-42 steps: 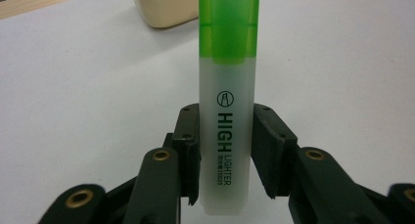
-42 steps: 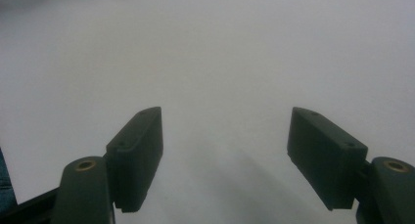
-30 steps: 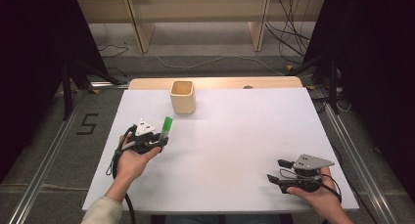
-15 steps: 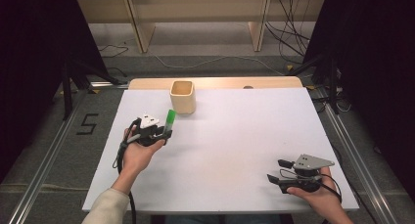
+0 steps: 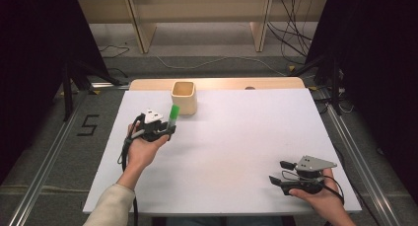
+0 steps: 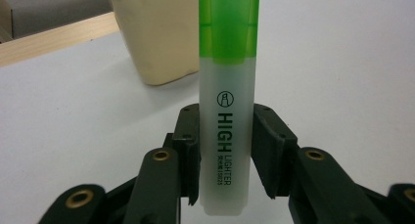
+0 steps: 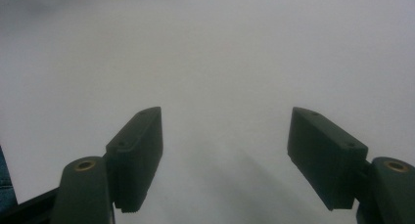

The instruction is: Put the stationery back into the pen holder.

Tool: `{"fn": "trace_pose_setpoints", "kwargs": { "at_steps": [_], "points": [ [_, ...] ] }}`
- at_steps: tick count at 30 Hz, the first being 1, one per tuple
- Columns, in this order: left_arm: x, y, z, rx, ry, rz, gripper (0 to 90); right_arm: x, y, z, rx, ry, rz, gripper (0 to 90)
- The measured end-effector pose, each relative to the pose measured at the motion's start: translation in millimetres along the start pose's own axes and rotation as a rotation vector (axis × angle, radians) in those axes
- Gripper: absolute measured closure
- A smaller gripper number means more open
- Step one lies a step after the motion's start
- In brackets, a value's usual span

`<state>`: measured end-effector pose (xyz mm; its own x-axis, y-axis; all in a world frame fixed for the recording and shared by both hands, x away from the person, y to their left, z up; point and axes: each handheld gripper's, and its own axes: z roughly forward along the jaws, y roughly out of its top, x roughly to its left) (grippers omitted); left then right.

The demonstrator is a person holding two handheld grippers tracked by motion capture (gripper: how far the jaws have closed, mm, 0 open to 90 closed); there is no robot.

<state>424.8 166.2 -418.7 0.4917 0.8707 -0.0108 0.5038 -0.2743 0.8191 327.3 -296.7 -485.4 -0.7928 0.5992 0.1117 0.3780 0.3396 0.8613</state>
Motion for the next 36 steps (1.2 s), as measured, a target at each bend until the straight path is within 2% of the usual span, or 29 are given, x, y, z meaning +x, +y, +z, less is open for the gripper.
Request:
{"fn": "trace_pose_setpoints", "kwargs": {
  "at_steps": [22, 36],
  "points": [
    [8.4, 20.0, 6.7, -0.025, 0.021, -0.018, 66.2, 0.0, 0.0, -0.3, -0.001, 0.003, 0.002, 29.8],
    [7.2, 34.6, 22.7, -0.022, 0.034, -0.011, 66.2, -0.2, -0.3, -0.2, 0.000, 0.006, 0.005, 29.7]
  ]
}}
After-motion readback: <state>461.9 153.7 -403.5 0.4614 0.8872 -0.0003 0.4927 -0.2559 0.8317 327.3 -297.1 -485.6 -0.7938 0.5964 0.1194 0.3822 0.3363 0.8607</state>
